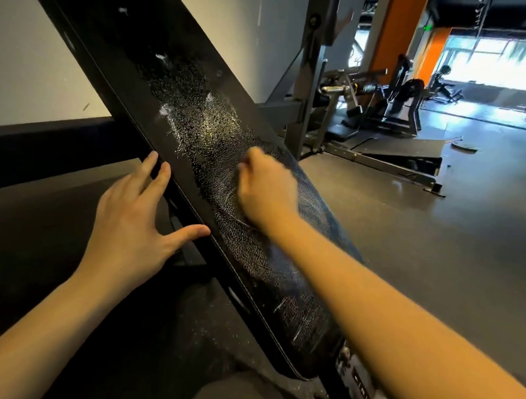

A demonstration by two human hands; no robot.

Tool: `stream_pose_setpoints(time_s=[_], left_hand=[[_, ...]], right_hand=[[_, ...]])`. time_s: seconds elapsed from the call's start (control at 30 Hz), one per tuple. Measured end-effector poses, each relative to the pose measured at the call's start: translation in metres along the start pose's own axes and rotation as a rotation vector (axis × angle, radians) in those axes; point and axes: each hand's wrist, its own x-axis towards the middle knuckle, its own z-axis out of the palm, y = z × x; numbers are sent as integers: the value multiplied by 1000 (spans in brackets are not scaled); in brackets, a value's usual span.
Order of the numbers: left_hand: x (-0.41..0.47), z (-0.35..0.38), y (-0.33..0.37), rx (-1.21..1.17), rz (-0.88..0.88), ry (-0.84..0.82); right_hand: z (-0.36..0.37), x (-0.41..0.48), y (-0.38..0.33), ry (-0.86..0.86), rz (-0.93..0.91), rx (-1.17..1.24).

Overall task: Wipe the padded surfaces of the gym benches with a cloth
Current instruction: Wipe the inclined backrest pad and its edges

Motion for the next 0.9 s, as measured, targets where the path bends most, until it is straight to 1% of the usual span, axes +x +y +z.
stream_pose_setpoints(time_s=[0.07,0.1,0.13,0.2,0.27,0.3,0.37,0.43,0.5,0.57,0.63,0.67,0.7,0.73,0.77,0.83,0.9], left_hand=[[0,2,-3,11,26,0],[0,2,-4,9,37,9],[1,3,-5,4,41,14],[1,4,-5,-12,40,15],[1,5,-4,-25,33,23],[1,4,-3,-25,27,18],[1,2,0,-28,15,3],[1,-1,1,-24,25,6],[2,-6,1,11,47,-4],[4,-9,-1,47,58,-20],[6,-14,-5,65,70,-20],[6,-17,-7,63,77,-8],[8,-20,-8,56,84,-1],[9,-23,-10,42,85,1],[12,-27,-11,22,81,6],[17,-32,-13,-13,70,16],[22,-33,-16,-30,64,31]], right_hand=[[-12,-48,-22,8,-240,97],[-18,-71,-14,-7,-303,133],[-22,-90,5,-30,-323,154],[-28,-104,59,-30,-261,75],[-26,-79,102,-12,-96,-83],[-21,-56,111,-21,9,-136],[-10,1,103,-10,175,-164],[3,52,67,0,196,-105],[13,68,13,35,99,-10],[10,33,-28,39,-119,88],[-7,-25,-30,-5,-322,198],[-14,-49,-13,-47,-375,221],[-21,-63,10,-75,-383,196],[-23,-65,36,-70,-347,128],[-24,-57,60,-57,-258,26],[-16,-20,94,-56,-14,-149],[-9,26,93,-41,213,-160]])
